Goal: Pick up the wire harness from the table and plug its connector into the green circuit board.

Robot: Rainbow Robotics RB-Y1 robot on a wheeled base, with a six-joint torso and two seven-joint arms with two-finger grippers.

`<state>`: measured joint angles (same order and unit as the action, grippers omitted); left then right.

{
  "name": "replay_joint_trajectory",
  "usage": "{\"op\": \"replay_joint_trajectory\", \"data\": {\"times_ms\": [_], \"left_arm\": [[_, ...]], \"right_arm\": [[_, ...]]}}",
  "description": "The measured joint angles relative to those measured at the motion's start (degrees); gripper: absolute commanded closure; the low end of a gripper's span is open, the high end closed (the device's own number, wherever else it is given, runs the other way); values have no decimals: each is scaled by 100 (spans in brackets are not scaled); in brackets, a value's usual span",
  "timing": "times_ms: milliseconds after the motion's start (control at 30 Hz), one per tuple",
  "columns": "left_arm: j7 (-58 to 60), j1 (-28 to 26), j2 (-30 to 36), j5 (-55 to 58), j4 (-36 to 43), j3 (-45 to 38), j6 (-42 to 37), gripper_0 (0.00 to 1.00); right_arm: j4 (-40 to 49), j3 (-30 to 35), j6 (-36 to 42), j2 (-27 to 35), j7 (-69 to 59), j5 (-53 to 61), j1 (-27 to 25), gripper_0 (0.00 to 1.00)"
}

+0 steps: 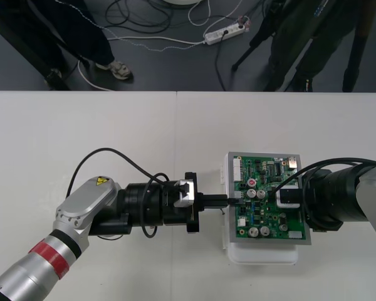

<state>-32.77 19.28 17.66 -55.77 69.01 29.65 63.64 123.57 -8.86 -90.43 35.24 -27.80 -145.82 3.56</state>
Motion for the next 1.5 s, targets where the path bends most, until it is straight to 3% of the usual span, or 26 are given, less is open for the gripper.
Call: {"op": "replay_joint_trajectory", "data": {"times_ms": [567, 600, 633, 700, 733, 767, 1500], "left_arm": [[0, 0, 0, 62, -24, 26, -10, 100], [0, 0, 0, 68, -25, 26, -10, 91], [0, 0, 0, 74, -27, 28, -10, 63], [0, 2, -9, 118, -25, 41, -10, 35], [0, 3, -20, 155, -25, 52, -10, 6], [0, 4, -29, 178, -25, 64, -10, 1], [0, 5, 371, 925, -24, 114, -10, 0]], "right_arm": [[-1, 0, 0, 0, 4, 0, 1, 0], [-1, 0, 0, 0, 5, 0, 1, 0], [-1, 0, 0, 0, 5, 0, 1, 0], [-1, 0, 0, -4, 5, 1, 6, 0], [-1, 0, 0, -9, 5, 1, 8, 0], [-1, 0, 0, -11, 5, 1, 9, 0], [-1, 0, 1, 221, 12, 342, 64, 0]]}}
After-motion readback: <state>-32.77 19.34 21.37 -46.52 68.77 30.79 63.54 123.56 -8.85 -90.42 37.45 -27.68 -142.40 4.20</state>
